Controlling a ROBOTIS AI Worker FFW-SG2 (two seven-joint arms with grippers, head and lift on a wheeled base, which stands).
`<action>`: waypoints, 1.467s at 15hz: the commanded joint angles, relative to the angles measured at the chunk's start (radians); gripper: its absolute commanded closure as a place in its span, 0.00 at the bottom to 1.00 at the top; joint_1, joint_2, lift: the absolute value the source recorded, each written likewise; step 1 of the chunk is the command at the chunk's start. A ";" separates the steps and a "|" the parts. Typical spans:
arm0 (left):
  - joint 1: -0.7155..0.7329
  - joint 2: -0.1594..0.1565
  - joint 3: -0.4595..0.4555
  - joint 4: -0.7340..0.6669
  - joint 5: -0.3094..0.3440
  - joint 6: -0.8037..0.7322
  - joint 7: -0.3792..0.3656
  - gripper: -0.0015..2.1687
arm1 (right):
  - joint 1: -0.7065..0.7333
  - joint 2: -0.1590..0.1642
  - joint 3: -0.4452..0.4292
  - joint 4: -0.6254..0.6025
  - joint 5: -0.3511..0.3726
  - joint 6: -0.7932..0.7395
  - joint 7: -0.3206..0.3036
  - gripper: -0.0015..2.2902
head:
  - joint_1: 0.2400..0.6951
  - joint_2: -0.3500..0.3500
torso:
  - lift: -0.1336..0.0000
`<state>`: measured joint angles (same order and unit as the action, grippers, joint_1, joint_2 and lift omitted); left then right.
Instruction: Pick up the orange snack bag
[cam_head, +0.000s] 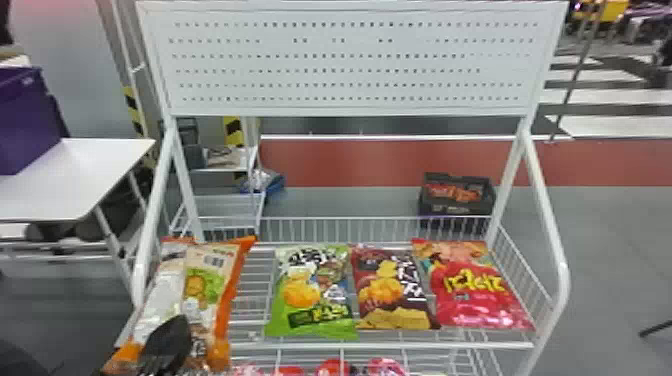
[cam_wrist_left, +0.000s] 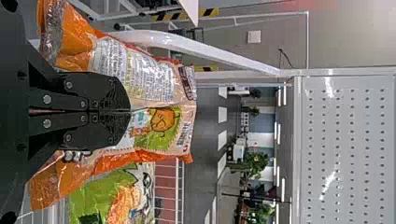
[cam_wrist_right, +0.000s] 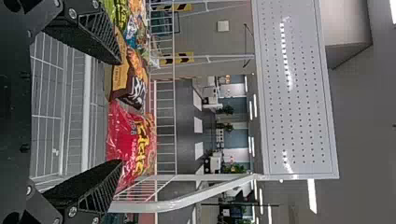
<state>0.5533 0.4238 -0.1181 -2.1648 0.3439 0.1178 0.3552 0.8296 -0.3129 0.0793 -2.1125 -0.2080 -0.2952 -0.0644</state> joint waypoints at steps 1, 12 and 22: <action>0.106 0.003 0.028 -0.047 0.001 -0.091 -0.010 0.63 | 0.000 0.000 0.000 -0.001 0.001 0.000 0.000 0.06 | 0.57 0.50 | 1.00; 0.412 0.003 0.026 -0.044 -0.089 -0.533 -0.012 0.63 | 0.002 -0.003 0.004 -0.001 -0.001 0.000 0.000 0.06 | 0.57 0.50 | 1.00; 0.419 0.003 0.020 -0.021 -0.094 -0.579 -0.004 0.63 | 0.002 -0.003 0.008 -0.003 0.001 0.000 0.000 0.06 | 0.57 0.50 | 1.00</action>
<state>0.9730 0.4264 -0.0988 -2.1862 0.2500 -0.4597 0.3512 0.8303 -0.3175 0.0875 -2.1140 -0.2071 -0.2948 -0.0644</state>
